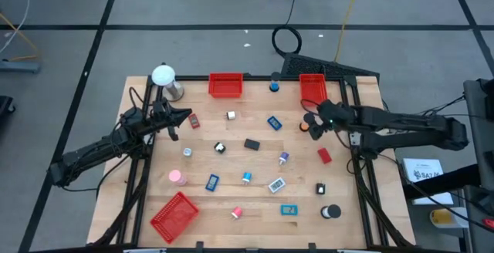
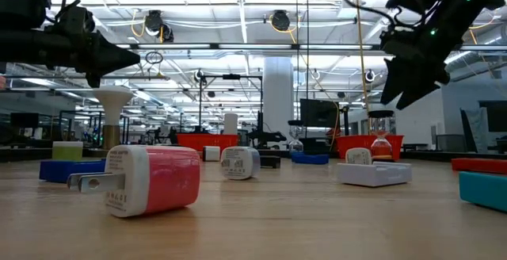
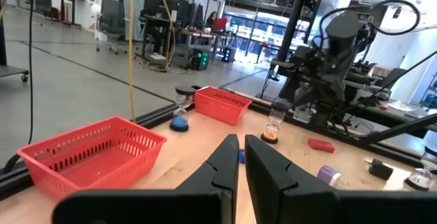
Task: Pick & Place Office items
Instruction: Put the orange hourglass into the top right red basket
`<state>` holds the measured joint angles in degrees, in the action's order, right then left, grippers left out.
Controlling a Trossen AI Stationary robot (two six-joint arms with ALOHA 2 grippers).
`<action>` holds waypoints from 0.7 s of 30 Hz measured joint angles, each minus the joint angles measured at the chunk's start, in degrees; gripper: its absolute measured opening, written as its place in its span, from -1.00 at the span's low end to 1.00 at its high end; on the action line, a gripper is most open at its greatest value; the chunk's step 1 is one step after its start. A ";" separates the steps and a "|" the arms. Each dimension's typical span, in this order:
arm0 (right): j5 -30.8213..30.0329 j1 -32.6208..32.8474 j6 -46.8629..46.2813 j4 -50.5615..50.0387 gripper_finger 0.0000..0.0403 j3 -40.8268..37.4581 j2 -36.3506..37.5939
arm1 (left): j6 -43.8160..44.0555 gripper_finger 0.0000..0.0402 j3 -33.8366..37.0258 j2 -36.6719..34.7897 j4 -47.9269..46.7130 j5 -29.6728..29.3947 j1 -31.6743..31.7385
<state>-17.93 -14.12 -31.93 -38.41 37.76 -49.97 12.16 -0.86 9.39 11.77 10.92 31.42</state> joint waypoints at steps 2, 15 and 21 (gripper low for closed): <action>0.24 -0.97 0.79 0.00 0.70 0.00 -1.50 | 0.00 -0.87 0.00 0.00 0.45 -0.02 0.00; 2.71 -3.20 6.65 4.50 0.68 -0.02 -10.01 | -1.22 -0.87 0.00 0.00 0.32 -0.02 0.00; 1.46 -3.22 9.28 8.60 0.44 -0.07 -13.48 | -1.40 -0.87 0.00 0.00 0.55 -0.04 0.00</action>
<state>-16.47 -17.34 -22.65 -29.81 37.69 -63.45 10.76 -0.86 9.39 12.32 10.87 31.42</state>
